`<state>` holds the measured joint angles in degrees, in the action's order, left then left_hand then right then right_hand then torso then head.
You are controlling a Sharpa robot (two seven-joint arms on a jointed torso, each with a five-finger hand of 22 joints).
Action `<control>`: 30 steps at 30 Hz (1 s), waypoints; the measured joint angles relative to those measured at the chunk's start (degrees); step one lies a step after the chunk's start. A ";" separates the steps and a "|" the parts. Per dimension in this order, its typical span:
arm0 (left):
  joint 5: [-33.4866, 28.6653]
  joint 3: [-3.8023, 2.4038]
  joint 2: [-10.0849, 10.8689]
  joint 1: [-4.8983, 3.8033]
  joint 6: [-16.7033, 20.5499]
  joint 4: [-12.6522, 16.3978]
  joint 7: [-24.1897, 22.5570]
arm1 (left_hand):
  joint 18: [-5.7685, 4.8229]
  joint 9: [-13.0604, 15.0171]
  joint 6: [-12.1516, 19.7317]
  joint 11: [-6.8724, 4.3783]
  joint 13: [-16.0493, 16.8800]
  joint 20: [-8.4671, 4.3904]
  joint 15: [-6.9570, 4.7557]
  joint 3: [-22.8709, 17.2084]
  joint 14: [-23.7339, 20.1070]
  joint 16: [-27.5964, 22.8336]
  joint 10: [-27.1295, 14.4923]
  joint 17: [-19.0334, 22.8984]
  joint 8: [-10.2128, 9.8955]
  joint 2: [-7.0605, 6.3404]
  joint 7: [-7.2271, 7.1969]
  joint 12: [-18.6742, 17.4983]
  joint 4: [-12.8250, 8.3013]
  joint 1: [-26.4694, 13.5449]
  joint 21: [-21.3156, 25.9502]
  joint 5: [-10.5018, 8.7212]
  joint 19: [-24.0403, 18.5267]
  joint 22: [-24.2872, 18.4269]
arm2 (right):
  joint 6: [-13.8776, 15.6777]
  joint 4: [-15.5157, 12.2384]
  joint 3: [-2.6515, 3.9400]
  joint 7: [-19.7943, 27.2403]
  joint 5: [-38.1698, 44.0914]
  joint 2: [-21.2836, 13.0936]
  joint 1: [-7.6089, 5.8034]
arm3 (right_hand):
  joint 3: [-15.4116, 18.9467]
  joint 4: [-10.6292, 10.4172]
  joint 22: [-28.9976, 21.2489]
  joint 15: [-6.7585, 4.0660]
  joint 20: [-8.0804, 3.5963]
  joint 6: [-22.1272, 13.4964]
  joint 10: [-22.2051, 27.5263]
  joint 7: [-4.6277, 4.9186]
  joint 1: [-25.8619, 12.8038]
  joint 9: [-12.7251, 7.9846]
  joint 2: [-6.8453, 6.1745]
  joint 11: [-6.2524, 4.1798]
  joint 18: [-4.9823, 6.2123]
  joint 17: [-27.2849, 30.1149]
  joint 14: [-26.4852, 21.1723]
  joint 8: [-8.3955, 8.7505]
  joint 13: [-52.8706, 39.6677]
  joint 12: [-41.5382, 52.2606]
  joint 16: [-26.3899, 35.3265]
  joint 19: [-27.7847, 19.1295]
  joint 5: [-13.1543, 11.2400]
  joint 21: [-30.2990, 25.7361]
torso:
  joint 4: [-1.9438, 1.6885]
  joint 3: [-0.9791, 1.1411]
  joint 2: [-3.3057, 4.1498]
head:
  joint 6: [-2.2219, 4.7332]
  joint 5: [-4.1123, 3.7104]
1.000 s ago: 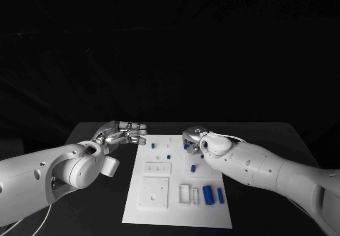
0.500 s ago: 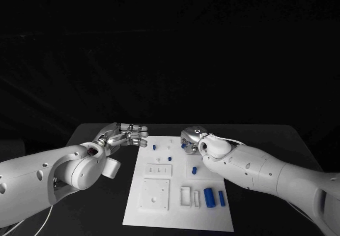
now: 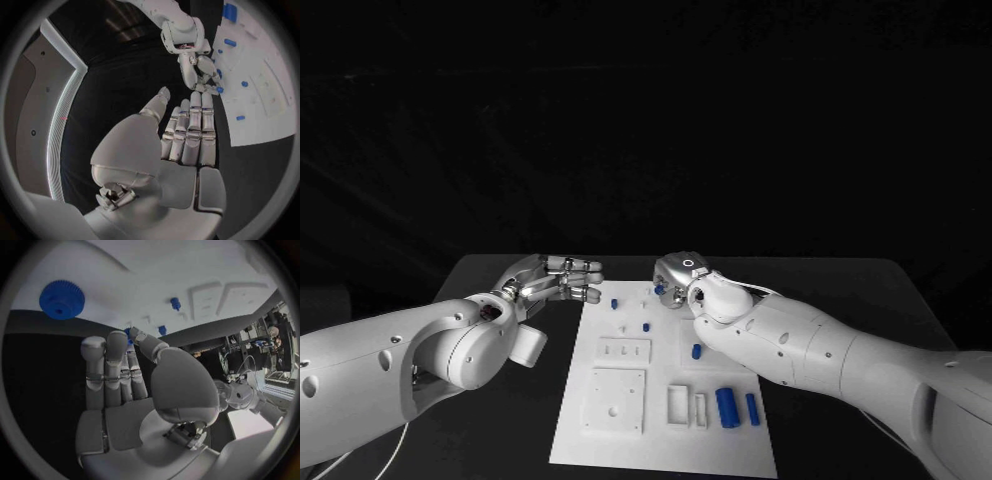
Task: Assemble the parts on the task board
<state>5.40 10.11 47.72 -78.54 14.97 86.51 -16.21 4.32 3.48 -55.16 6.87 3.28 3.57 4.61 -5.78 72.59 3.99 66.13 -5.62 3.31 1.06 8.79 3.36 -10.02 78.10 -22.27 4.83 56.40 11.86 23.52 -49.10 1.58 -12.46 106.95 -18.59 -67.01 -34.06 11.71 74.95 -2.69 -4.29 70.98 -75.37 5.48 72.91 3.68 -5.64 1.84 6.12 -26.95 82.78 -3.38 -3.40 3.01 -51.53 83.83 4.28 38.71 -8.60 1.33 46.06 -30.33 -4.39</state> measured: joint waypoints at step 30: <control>0.52 0.00 -0.77 -2.11 -0.03 0.96 0.25 | 0.00 0.00 0.00 0.00 0.00 0.00 0.00 -0.16 0.00 0.00 0.00 0.02 0.00 0.00 0.00 0.00 -0.16 0.00 -0.41 0.00 0.00 0.01 | 1.87 5.60 0.78 -1.06 0.51 4.08 -0.24 | 0.15 0.15 -0.02 -0.19 0.02 -0.02 0.01 -0.04 0.25 0.01 -0.26 0.01 -0.02 -0.04 -0.19 -0.10 0.01 0.00 0.00 -0.01 -0.01 -1.32 | -1.18 -0.36 1.75 | 1.24 -0.57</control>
<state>5.91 10.12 46.95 -80.65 14.94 87.47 -15.96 4.32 3.47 -55.16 6.87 3.28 3.57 4.61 -5.94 72.58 3.99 66.13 -5.61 3.31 1.06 8.79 3.36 -10.18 78.10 -22.68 4.83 56.40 11.87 25.39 -43.50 2.37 -13.52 107.46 -14.51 -67.24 -33.91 11.86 74.93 -2.88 -4.28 70.96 -75.35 5.44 73.16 3.69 -5.90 1.85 6.10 -26.99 82.59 -3.49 -3.39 3.02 -51.53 83.82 4.27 37.39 -9.78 0.97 47.81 -29.09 -4.97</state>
